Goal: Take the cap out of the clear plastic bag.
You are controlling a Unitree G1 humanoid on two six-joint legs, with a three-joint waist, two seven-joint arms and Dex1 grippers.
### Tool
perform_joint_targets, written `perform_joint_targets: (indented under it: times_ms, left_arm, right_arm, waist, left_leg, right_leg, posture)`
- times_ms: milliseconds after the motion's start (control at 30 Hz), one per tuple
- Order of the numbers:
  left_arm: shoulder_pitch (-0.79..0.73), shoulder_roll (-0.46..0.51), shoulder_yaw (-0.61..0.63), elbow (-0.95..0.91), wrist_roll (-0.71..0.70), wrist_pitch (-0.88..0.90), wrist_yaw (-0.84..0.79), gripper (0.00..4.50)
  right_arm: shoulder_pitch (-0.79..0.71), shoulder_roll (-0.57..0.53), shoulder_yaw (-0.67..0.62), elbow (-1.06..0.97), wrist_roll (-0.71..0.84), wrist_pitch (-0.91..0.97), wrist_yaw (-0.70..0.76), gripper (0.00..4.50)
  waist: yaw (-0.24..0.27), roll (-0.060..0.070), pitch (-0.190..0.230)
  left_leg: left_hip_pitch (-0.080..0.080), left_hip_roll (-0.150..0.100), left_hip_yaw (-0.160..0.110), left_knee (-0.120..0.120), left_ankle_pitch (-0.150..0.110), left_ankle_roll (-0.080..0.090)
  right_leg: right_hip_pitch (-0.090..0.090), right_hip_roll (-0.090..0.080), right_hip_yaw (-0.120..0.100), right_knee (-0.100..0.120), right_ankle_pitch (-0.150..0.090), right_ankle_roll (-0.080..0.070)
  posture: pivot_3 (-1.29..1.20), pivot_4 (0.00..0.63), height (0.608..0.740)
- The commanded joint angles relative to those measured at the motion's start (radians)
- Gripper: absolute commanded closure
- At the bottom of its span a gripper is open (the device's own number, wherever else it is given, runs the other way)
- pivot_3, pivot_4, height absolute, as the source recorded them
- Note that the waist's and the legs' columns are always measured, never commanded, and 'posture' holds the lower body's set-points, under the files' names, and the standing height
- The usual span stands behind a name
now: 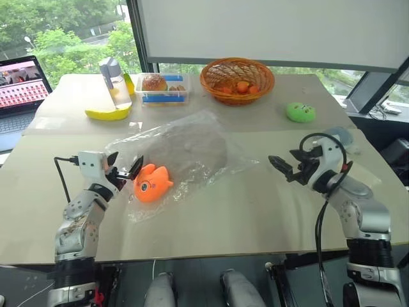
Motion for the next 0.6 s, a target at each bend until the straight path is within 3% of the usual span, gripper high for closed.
perform_joint_targets:
  times_ms: [33, 200, 367, 467, 600]
  left_arm:
    - [0.006, 0.034, 0.038, -0.04, -0.041, 0.005, -0.047, 0.0]
    - [-0.039, 0.169, 0.137, -0.102, -0.268, 0.158, -0.22, 0.0]
    - [-0.021, 0.286, 0.102, -0.177, -0.353, 0.286, -0.352, 0.0]
    - [-0.015, 0.33, 0.061, -0.215, -0.355, 0.336, -0.392, 0.0]
    - [0.0, 0.383, -0.099, -0.264, -0.238, 0.344, -0.431, 0.0]
  right_arm:
    - [-0.026, -0.033, -0.001, -0.038, 0.01, -0.024, 0.044, 0.02]
    - [-0.096, -0.159, 0.049, -0.15, 0.113, 0.081, 0.24, 0.02]
    - [-0.134, -0.246, 0.088, -0.212, 0.16, 0.146, 0.35, 0.02]
    - [-0.157, -0.281, 0.115, -0.239, 0.203, 0.192, 0.416, 0.02]
    - [-0.202, -0.312, 0.184, -0.279, 0.25, 0.249, 0.503, 0.02]
  waist:
    - [0.0, 0.0, 0.0]
    - [-0.004, 0.001, 0.001]
    - [0.003, 0.0, 0.0]
    - [0.004, 0.0, 0.0]
    - [0.003, 0.0, 0.001]
  left_leg:
    - [0.0, 0.0, 0.0, 0.0, 0.0, 0.0]
    - [0.0, 0.001, -0.001, 0.0, 0.0, 0.0]
    - [0.002, 0.001, -0.003, 0.0, 0.0, 0.0]
    - [0.001, 0.0, -0.003, 0.0, 0.0, 0.0]
    - [0.001, 0.0, -0.003, 0.0, 0.0, 0.0]
  right_leg:
    - [0.0, 0.0, 0.0, 0.0, 0.0, 0.0]
    - [0.0, 0.0, -0.002, 0.0, -0.001, -0.001]
    - [0.003, -0.001, -0.006, -0.001, -0.003, -0.002]
    - [0.003, -0.002, -0.007, -0.001, -0.003, -0.002]
    - [0.003, -0.002, -0.007, -0.001, -0.003, -0.003]
  posture:
    - [0.0, 0.15, 0.72]
    - [0.0, 0.15, 0.72]
    - [0.0, 0.15, 0.72]
    - [0.0, 0.15, 0.72]
    - [0.0, 0.15, 0.72]
